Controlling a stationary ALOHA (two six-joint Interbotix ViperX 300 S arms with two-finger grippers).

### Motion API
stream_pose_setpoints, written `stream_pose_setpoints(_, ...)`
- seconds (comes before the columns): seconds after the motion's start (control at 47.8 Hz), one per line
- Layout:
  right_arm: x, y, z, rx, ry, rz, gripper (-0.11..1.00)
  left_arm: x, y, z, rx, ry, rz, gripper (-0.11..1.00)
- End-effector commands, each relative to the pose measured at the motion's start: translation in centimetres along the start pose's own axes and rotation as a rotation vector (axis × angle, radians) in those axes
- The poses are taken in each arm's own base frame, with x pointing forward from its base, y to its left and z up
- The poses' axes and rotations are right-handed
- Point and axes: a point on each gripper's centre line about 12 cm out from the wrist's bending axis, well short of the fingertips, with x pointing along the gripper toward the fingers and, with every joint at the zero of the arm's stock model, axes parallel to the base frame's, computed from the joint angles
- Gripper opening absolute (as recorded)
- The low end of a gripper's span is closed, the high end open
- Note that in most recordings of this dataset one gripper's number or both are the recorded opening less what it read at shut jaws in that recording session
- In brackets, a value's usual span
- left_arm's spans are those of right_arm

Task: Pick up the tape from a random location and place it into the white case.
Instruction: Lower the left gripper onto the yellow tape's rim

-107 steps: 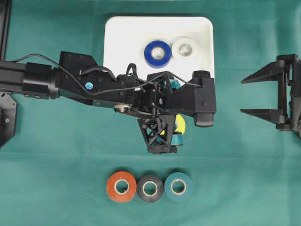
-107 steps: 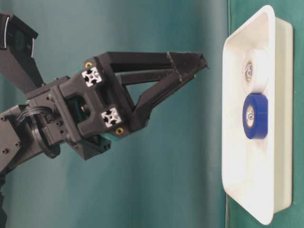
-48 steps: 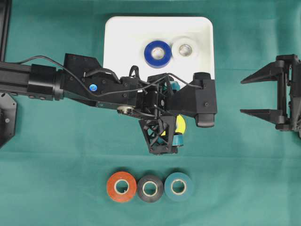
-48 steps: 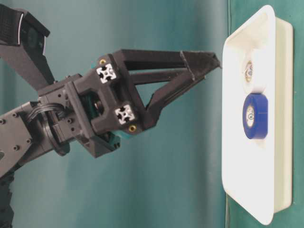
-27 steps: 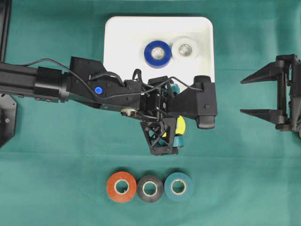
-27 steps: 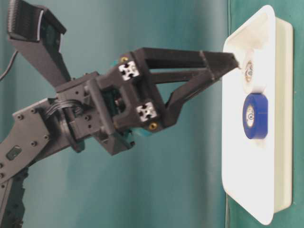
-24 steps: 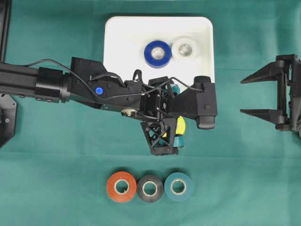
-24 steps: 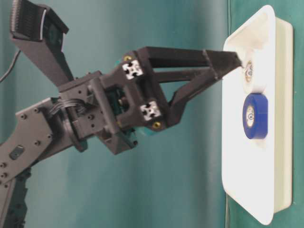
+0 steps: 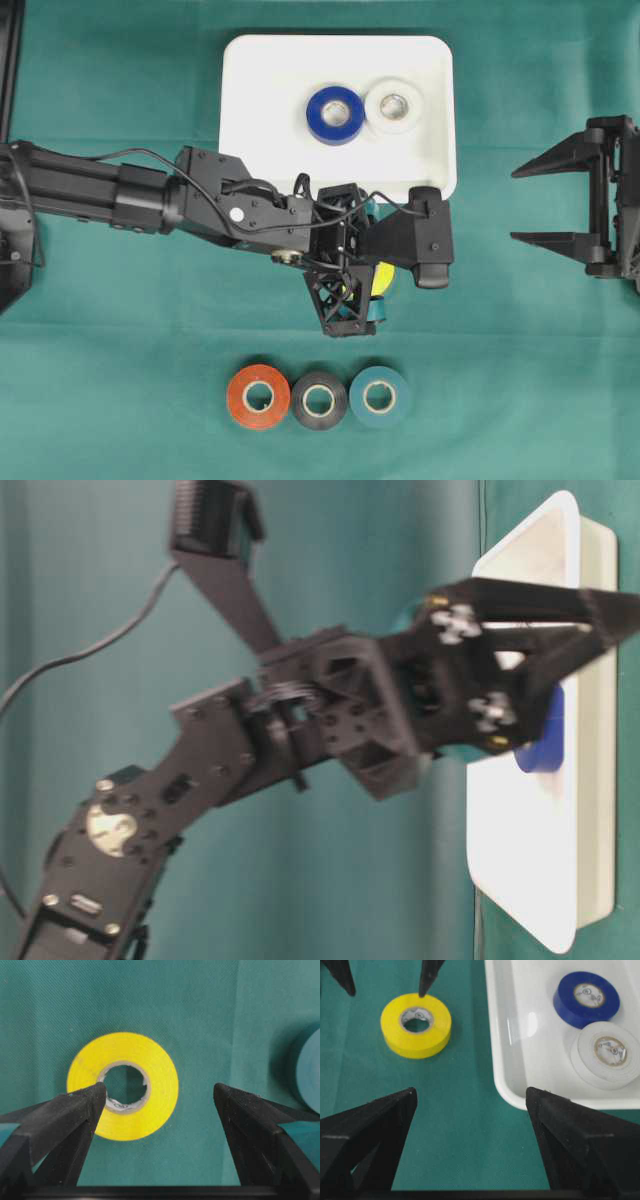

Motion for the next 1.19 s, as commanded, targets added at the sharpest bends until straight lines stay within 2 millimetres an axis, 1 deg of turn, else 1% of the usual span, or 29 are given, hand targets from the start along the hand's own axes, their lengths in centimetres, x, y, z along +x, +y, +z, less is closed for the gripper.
stream_pose_setpoints(0.0,0.0,0.1,1.0,-0.003,-0.021,0.004,0.87,-0.5,-0.2,0.5,0.004,-0.027,-0.003,0.96)
stream_pose_setpoints(0.251,0.3,0.1,0.7,-0.004,-0.006,0.003,0.87,2.4,-0.1,-0.9,0.006,0.029,0.002,0.96)
stream_pose_setpoints(0.46,0.5,0.0,0.6,-0.002,0.005,-0.001,0.87,3.4,0.0,-1.1,0.007,0.017,0.001,0.96)
stream_pose_setpoints(0.544,0.5,0.0,0.5,-0.004,0.006,-0.003,0.87,3.9,0.2,-1.7,0.003,0.034,0.004,0.96)
stream_pose_setpoints(0.732,0.6,-0.1,0.5,-0.004,0.008,-0.005,0.87,4.3,0.3,-2.3,0.002,0.053,0.007,0.96)
stream_pose_setpoints(1.172,0.6,-0.1,0.5,-0.008,0.006,-0.005,0.87,4.9,0.2,-2.5,-0.011,0.059,0.006,0.96)
